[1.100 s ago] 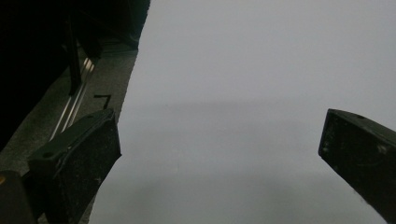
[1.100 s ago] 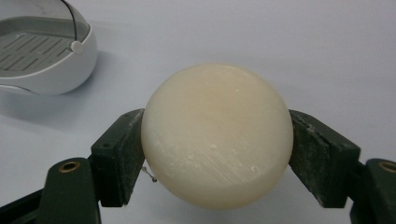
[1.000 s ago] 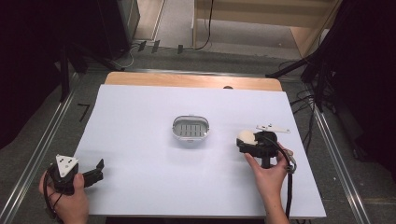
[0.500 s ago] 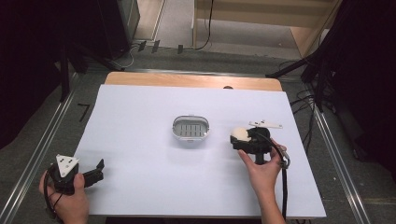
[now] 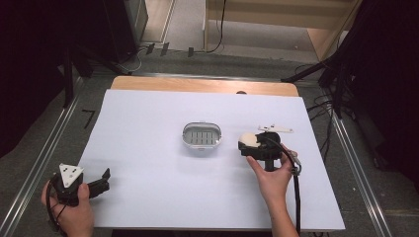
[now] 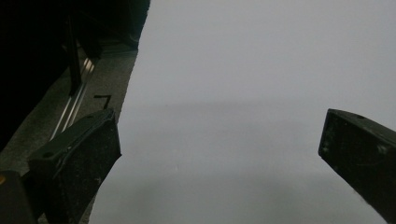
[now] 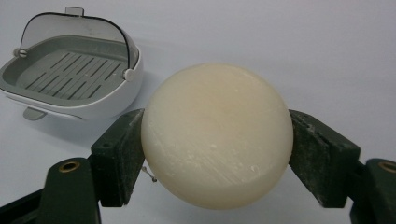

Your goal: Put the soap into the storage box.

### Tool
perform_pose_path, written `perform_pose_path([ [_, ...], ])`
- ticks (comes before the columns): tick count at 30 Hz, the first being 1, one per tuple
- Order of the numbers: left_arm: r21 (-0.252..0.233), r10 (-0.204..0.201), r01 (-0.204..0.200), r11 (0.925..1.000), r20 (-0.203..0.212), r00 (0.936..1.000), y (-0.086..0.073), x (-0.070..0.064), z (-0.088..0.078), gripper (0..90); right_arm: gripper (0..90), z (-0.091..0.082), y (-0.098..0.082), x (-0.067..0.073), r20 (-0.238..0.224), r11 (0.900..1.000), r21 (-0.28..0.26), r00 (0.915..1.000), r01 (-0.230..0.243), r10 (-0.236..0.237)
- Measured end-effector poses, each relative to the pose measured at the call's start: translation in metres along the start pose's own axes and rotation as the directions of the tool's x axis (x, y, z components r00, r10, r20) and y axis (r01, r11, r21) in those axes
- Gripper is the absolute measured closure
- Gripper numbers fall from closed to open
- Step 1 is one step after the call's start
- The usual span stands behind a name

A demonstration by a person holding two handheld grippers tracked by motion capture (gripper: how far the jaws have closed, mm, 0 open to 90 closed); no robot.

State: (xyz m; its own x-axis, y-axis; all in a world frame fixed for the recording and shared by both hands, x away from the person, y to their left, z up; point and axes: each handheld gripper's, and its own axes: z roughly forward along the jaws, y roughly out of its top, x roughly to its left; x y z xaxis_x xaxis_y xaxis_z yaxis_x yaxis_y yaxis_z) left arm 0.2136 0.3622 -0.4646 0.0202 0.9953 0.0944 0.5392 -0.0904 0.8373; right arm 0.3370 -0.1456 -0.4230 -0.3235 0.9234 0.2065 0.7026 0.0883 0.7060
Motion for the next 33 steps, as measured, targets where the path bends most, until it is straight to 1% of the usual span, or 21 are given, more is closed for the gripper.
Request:
perform_pose_path([
  [6, 0.003, 0.002, -0.002, 1.0000, -0.001, 1.0000, 0.000, 0.000, 0.000, 0.0, 24.9, 0.004, 0.003, 0.004, -0.004, 1.000, 0.004, 0.9999, 0.010, -0.010],
  [9, 0.000, -0.001, 0.001, 1.0000, 0.000, 1.0000, 0.000, 0.000, 0.000, 0.0, 24.9, 0.005, 0.004, 0.007, -0.006, 1.000, 0.004, 1.0000, 0.006, -0.005],
  [11, 0.000, -0.001, 0.001, 1.0000, 0.000, 1.0000, 0.000, 0.000, 0.000, 0.0, 24.9, 0.006, 0.006, 0.009, -0.007, 1.000, 0.006, 0.9999, 0.013, -0.013],
  [14, 0.001, 0.000, 0.000, 1.0000, 0.000, 1.0000, 0.000, 0.000, 0.000, 0.0, 24.9, 0.008, 0.009, 0.014, -0.012, 1.000, 0.006, 0.9996, 0.025, -0.025],
  [21, 0.000, -0.001, 0.001, 1.0000, 0.003, 1.0000, 0.000, 0.000, 0.000, 0.0, 24.9, 0.011, 0.015, 0.022, -0.021, 0.999, 0.007, 0.9992, 0.033, -0.033],
  [22, 0.000, -0.001, 0.001, 1.0000, 0.003, 1.0000, 0.000, 0.000, 0.000, 0.0, 24.9, 0.012, 0.016, 0.025, -0.025, 0.999, 0.009, 0.9988, 0.042, -0.042],
  [33, -0.002, -0.005, 0.005, 1.0000, 0.004, 1.0000, 0.000, 0.001, 0.000, 0.0, 24.9, 0.018, 0.024, 0.038, -0.038, 0.999, 0.007, 0.9978, 0.054, -0.054],
])
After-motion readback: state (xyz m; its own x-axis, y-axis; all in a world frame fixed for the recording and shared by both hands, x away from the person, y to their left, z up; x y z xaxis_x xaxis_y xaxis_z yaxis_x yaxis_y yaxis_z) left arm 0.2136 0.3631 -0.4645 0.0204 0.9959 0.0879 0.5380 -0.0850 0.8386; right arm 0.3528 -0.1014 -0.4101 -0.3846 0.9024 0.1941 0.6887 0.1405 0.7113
